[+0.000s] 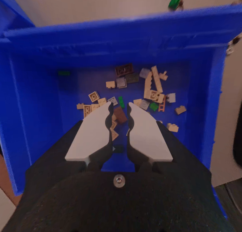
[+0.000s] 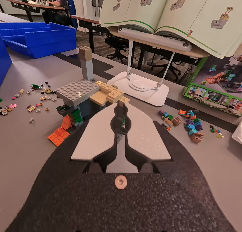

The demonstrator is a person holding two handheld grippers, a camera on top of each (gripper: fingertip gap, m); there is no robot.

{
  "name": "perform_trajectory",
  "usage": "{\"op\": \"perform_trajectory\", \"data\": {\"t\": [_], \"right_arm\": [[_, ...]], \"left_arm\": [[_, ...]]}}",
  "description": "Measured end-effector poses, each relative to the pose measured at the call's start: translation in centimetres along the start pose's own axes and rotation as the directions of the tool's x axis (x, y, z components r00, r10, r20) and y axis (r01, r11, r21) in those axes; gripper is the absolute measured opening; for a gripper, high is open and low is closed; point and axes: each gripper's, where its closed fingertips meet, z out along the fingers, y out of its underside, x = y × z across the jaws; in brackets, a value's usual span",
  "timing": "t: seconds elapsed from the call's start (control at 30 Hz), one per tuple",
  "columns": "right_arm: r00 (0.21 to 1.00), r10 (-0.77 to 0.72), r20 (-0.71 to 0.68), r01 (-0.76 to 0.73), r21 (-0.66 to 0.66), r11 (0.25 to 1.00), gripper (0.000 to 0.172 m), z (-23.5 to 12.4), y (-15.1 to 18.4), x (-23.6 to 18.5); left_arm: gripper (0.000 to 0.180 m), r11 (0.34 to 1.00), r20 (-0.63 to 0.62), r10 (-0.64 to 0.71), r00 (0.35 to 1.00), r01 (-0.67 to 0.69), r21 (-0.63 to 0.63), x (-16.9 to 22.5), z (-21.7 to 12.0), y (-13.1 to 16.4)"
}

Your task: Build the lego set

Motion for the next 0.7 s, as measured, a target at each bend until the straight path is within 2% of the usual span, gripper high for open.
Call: {"op": "perform_trajectory", "data": {"t": [0.03,0.17,0.3,0.7], "right_arm": [[1.000,-0.001,0.002,0.001,-0.004,1.000,0.005,0.1,0.1,0.0],[1.000,0.002,0.005,-0.001,-0.018,1.000,0.005,0.2,0.5,0.1],[1.000,0.008,0.012,-0.008,-0.026,1.000,0.005,0.4,0.7,0.1],[1.000,0.010,0.030,-0.009,-0.040,0.999,0.005,0.5,1.0,-0.3]], "left_arm": [[0.020,0.999,-0.004,0.010,1.000,-0.010,-0.031,-0.3,0.5,0.5],[0.019,0.986,-0.052,-0.014,0.999,0.005,-0.166,-0.4,2.1,2.7],[0.018,0.969,-0.015,-0.001,1.000,-0.003,-0.249,-0.7,2.8,4.1],[0.017,0.963,-0.027,-0.003,1.000,-0.004,-0.268,0.2,3.7,4.2]]}}
